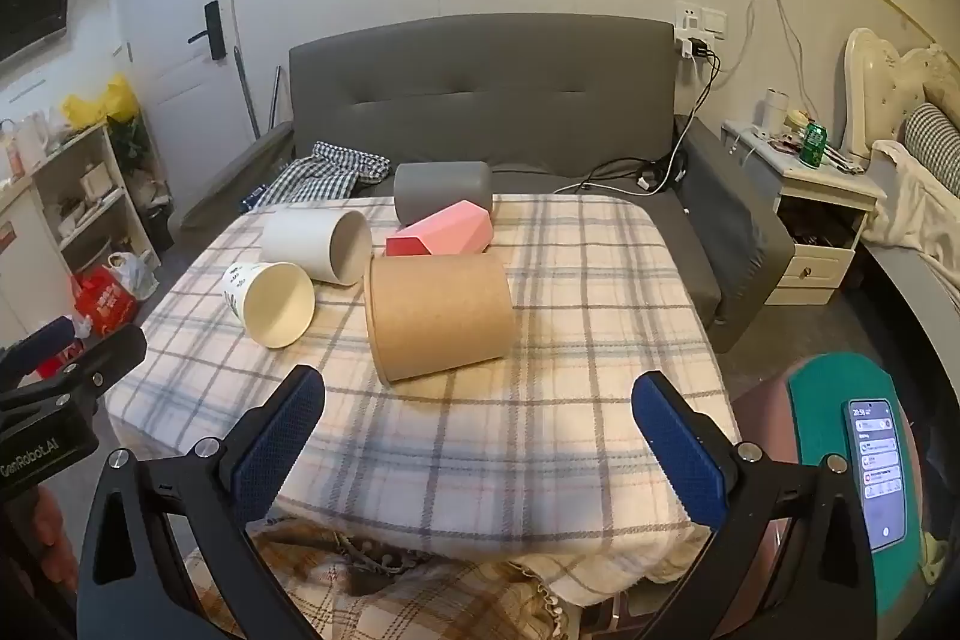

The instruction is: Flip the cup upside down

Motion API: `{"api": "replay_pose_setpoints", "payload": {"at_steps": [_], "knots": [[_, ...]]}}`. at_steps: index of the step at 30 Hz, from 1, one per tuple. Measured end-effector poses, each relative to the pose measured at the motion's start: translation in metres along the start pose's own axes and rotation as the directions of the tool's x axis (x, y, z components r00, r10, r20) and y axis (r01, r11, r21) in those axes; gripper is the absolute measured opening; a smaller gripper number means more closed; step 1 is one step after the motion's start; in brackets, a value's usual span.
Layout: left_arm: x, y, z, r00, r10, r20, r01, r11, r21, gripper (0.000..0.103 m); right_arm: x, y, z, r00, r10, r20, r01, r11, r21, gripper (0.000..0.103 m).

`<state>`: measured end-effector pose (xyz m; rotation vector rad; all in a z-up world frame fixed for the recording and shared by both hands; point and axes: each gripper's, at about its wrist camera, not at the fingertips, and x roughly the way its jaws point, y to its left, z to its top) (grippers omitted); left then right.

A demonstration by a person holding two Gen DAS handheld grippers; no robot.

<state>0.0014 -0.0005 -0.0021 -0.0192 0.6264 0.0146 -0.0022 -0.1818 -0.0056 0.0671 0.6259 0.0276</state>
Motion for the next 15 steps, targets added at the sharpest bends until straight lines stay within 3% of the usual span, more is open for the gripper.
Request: {"api": "replay_pose_setpoints", "payload": {"at_steps": [15], "knots": [[-0.0032,0.0036,0.0004,1.000,-0.017,0.011,0.018,1.000,-0.015,0.103,-0.0023,0.0029,-0.0012,1.000,-0.003,-0.005,0.003,1.000,-0.009,0.103]]}}
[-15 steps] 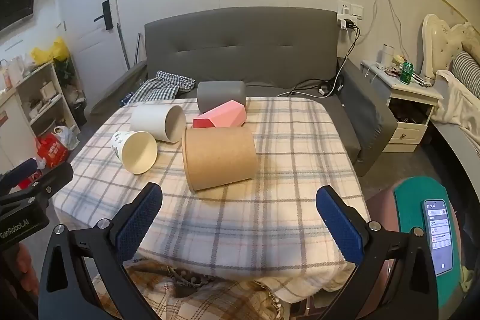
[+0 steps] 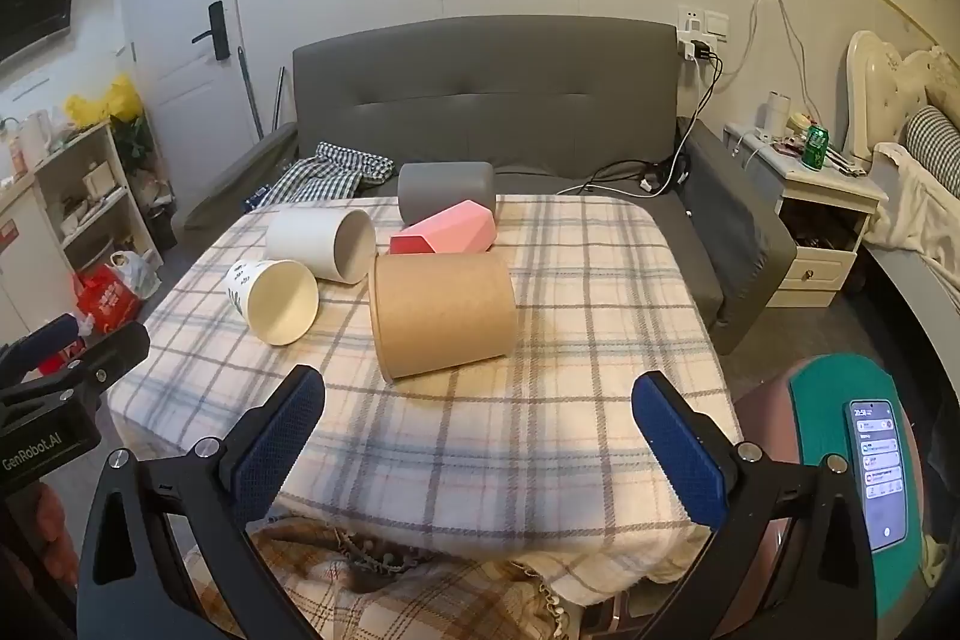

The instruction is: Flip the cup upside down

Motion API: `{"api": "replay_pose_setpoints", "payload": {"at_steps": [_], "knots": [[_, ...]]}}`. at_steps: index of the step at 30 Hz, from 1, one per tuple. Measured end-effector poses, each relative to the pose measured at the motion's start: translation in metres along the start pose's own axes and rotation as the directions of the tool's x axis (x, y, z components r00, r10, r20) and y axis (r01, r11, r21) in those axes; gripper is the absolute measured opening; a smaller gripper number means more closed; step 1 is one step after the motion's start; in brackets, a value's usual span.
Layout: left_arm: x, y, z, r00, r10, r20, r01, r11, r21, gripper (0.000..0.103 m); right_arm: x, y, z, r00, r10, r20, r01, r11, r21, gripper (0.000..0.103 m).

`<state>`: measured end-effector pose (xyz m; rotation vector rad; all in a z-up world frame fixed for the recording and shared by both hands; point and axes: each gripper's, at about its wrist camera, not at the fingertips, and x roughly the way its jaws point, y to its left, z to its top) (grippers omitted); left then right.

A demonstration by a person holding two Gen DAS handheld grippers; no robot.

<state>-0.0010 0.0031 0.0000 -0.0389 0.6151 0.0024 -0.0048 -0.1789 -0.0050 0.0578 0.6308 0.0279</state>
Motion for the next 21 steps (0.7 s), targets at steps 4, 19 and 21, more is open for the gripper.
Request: {"api": "replay_pose_setpoints", "payload": {"at_steps": [4,19,21], "knots": [[-0.0006,0.0011,0.0003,1.000,0.003,0.004,-0.003,1.000,0.000,0.103,-0.0014,0.0003,0.0008,1.000,0.002,-0.001,-0.002,1.000,-0.001,0.103],[-0.0035,0.0005,0.0017,1.000,0.005,0.008,-0.005,1.000,0.000,0.103,-0.0030,0.0006,0.0002,1.000,0.004,0.004,-0.004,1.000,-0.005,0.103],[-0.0036,0.0008,0.0019,1.000,0.002,0.008,-0.002,1.000,0.000,0.103,-0.0036,0.0011,0.0004,1.000,0.004,0.004,-0.004,1.000,-0.005,0.103]]}}
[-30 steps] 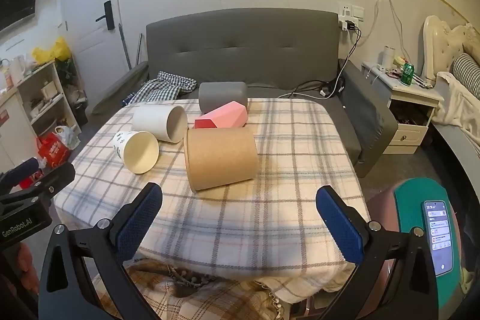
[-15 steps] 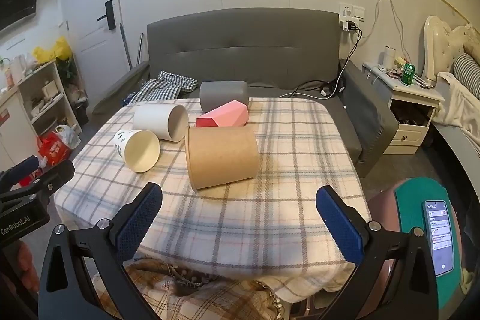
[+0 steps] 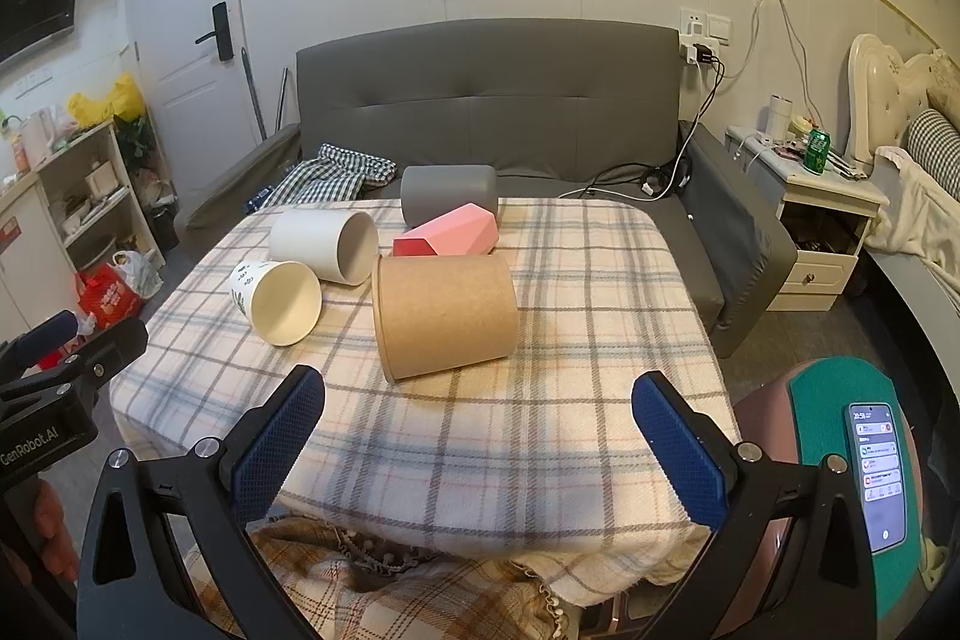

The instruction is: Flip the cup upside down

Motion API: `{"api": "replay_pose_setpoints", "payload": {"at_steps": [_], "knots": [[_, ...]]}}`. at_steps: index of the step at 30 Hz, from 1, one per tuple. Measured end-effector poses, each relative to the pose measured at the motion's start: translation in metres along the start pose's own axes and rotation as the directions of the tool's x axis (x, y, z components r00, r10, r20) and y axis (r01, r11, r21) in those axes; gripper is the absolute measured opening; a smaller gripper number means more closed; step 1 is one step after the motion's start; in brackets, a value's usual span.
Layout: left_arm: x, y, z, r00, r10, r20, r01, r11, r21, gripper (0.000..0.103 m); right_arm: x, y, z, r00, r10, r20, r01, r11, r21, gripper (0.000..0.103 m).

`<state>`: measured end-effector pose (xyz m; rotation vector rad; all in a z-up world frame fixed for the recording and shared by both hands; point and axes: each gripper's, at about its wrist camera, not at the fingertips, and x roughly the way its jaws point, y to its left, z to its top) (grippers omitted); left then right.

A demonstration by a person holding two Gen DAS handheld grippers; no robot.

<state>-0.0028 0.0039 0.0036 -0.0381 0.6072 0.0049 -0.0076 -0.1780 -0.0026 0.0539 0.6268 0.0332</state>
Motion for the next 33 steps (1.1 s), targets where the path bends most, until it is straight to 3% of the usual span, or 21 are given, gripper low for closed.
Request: {"api": "replay_pose_setpoints", "payload": {"at_steps": [33], "knots": [[-0.0006,-0.0002,-0.0011,1.000,-0.002,0.001,0.002,1.000,-0.001,0.103,0.0000,0.0024,0.0009,1.000,0.008,0.000,-0.008,1.000,-0.007,0.103]]}}
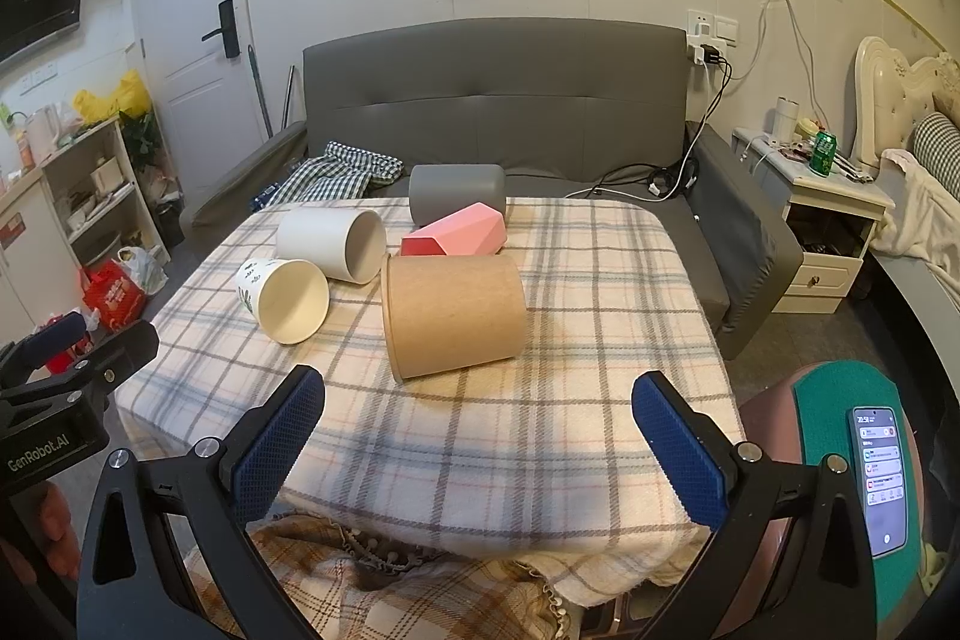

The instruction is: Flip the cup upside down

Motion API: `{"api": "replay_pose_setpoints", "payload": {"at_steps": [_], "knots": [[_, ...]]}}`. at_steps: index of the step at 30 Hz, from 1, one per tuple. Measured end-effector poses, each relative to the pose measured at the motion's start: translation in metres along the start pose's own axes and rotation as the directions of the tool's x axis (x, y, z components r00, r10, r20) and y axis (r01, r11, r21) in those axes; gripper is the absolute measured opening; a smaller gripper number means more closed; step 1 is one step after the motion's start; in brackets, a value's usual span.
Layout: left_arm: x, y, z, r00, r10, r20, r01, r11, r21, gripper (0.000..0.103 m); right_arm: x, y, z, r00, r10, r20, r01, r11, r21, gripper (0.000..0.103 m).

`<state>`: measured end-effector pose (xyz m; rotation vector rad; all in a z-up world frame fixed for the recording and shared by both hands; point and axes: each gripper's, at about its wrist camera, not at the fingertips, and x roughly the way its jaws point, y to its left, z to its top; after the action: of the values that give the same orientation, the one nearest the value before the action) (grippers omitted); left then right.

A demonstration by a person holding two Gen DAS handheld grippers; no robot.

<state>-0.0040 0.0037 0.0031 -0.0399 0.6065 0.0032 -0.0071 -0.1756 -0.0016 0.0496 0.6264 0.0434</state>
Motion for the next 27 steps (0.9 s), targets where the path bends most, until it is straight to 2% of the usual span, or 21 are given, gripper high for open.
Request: {"api": "replay_pose_setpoints", "payload": {"at_steps": [19,24,27], "knots": [[0.001,0.000,0.002,1.000,-0.016,-0.018,0.016,1.000,0.001,0.103,-0.004,0.006,0.008,1.000,0.006,0.003,-0.006,1.000,-0.011,0.103],[0.002,0.004,0.012,0.999,-0.045,-0.027,0.046,0.998,0.045,0.103,-0.015,0.011,0.017,1.000,0.001,-0.008,-0.001,1.000,-0.014,0.103],[0.004,0.012,0.021,0.996,-0.090,-0.030,0.092,0.993,0.075,0.103,-0.020,0.017,0.025,1.000,-0.001,-0.007,0.001,1.000,-0.020,0.103]]}}
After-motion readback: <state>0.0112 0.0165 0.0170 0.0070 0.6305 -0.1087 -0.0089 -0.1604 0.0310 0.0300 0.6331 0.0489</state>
